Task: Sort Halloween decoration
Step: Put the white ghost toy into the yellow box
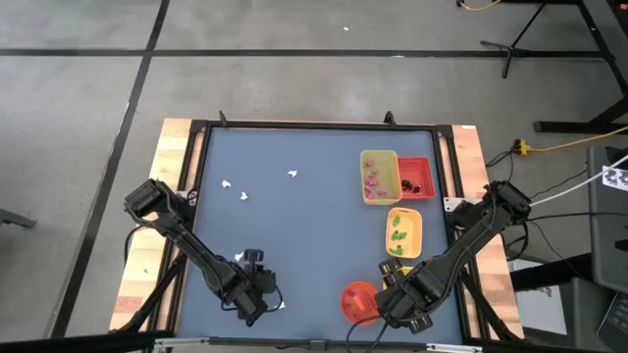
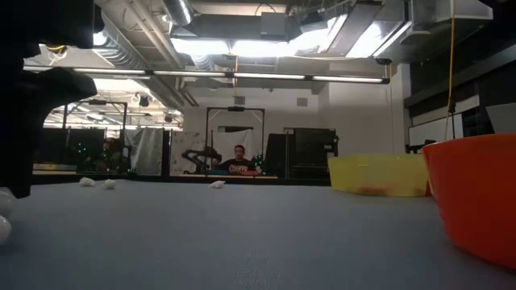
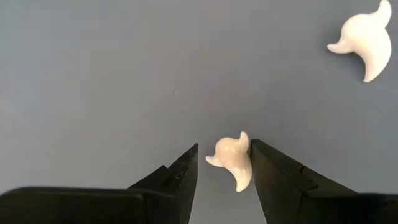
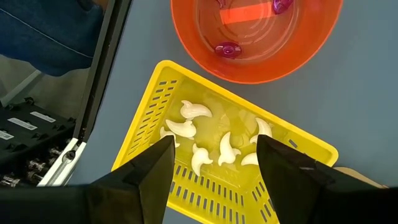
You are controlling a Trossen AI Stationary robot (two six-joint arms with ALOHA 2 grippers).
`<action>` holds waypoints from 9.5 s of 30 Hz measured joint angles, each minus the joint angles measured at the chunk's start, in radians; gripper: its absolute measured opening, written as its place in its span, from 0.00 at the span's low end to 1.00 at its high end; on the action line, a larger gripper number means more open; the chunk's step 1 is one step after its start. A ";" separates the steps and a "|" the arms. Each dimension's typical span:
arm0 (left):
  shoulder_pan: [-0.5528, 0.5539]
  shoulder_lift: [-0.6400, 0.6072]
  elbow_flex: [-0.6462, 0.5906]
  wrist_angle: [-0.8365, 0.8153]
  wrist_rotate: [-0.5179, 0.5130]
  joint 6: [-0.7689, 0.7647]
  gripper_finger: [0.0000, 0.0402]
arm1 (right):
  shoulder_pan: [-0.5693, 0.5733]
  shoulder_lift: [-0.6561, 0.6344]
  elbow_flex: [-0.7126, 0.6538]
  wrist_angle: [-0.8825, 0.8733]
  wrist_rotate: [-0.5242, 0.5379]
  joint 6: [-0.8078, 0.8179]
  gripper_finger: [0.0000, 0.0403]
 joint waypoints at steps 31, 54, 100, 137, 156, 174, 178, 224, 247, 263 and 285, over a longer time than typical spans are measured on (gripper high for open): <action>0.017 0.035 0.002 0.013 0.079 -0.026 0.13 | 0.000 0.000 0.000 0.001 0.005 0.000 0.56; 0.067 -0.049 -0.004 0.091 0.087 -0.026 0.11 | 0.000 -0.026 0.000 -0.190 0.095 -0.008 0.56; 0.382 0.338 0.356 1.398 0.112 0.605 0.11 | -0.001 -0.552 0.000 -0.209 0.727 -0.220 0.56; 0.419 0.594 0.686 1.263 0.152 0.689 0.39 | -0.001 -0.552 0.000 -0.208 0.723 -0.215 0.56; 0.660 0.198 0.687 0.231 0.144 0.690 0.39 | -0.001 -0.554 0.000 -0.217 0.723 -0.219 0.56; 1.035 0.157 0.632 -0.388 0.264 0.858 0.39 | 0.000 -0.559 0.000 -0.283 0.697 -0.219 0.56; 1.086 0.158 0.567 -0.377 0.294 0.915 0.39 | 0.000 -0.576 0.000 -0.282 0.695 -0.207 0.56; 1.191 0.158 0.234 -0.053 0.323 1.048 0.39 | 0.000 -1.021 -0.909 0.651 0.715 -0.159 0.56; 1.191 0.154 0.183 -0.037 0.324 1.046 0.18 | 0.000 -1.021 -0.909 0.649 0.715 -0.163 0.56; 1.176 0.143 0.192 -0.044 0.303 0.999 0.14 | 0.000 -1.021 -0.909 0.649 0.715 -0.166 0.56; 0.930 0.132 0.347 0.306 0.519 0.616 0.14 | 0.000 -1.021 -0.909 0.648 0.715 -0.169 0.56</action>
